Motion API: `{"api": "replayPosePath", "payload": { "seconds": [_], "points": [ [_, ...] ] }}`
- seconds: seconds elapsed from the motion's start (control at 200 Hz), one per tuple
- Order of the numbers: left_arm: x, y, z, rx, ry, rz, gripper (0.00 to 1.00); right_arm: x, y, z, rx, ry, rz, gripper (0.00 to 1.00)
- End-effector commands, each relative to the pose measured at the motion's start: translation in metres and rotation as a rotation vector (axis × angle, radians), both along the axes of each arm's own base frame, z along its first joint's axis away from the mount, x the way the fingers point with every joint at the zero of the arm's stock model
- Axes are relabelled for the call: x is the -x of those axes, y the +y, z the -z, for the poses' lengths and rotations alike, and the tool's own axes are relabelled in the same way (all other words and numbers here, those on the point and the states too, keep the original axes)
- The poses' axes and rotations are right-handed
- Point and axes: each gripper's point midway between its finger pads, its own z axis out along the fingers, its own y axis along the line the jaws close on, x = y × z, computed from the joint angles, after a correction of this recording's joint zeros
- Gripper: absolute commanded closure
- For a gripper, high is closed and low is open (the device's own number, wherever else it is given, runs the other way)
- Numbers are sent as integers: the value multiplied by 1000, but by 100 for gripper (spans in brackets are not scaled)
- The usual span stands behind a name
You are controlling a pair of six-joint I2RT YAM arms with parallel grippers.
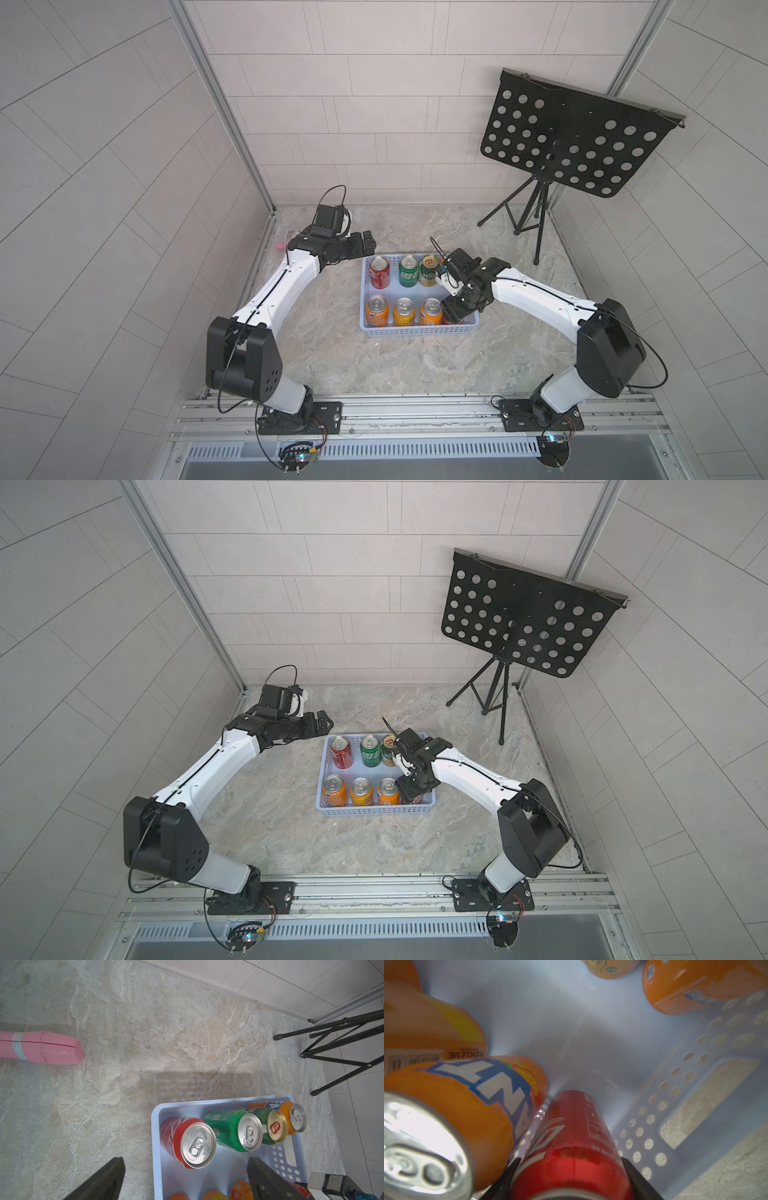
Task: Take out the drinks from the basket
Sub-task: Pick up the drink from the basket.
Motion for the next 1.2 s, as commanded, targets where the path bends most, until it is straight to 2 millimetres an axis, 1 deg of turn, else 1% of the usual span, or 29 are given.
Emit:
{"api": "replayPosePath", "payload": {
  "seconds": [0.0,0.03,0.1,0.185,0.245,0.385,0.645,0.72,0.826,0.951,1.091,1.196],
  "points": [
    [7,-3,-13,11,-37,25,0,-1,-3,-23,-6,-41,13,66],
    [7,-5,-16,20,-50,32,0,-1,-2,-28,-13,-49,17,67],
    [9,-8,-22,41,-73,47,0,-1,-2,-38,-26,-60,21,73],
    [11,-13,-28,68,-96,70,0,-3,-3,-49,-25,-77,29,75],
    [13,-16,-33,88,-114,86,0,-4,-5,-54,-20,-87,31,80],
    [15,-21,-37,106,-131,107,0,-5,-11,-62,15,-92,35,86],
    [22,-41,-40,134,-130,180,0,-13,-15,-91,16,-138,65,85],
    [24,-43,-40,124,-134,187,0,-15,-13,-100,-2,-149,73,85],
    [23,-40,-37,102,-134,173,0,-18,-12,-111,-22,-169,85,86],
    [24,-41,-38,102,-135,175,0,-22,-14,-123,-35,-200,102,86],
    [25,-42,-38,95,-139,180,0,-29,-28,-137,-29,-227,136,86],
    [26,-42,-39,90,-142,180,0,-35,-45,-143,-22,-240,179,86]
  ]
}}
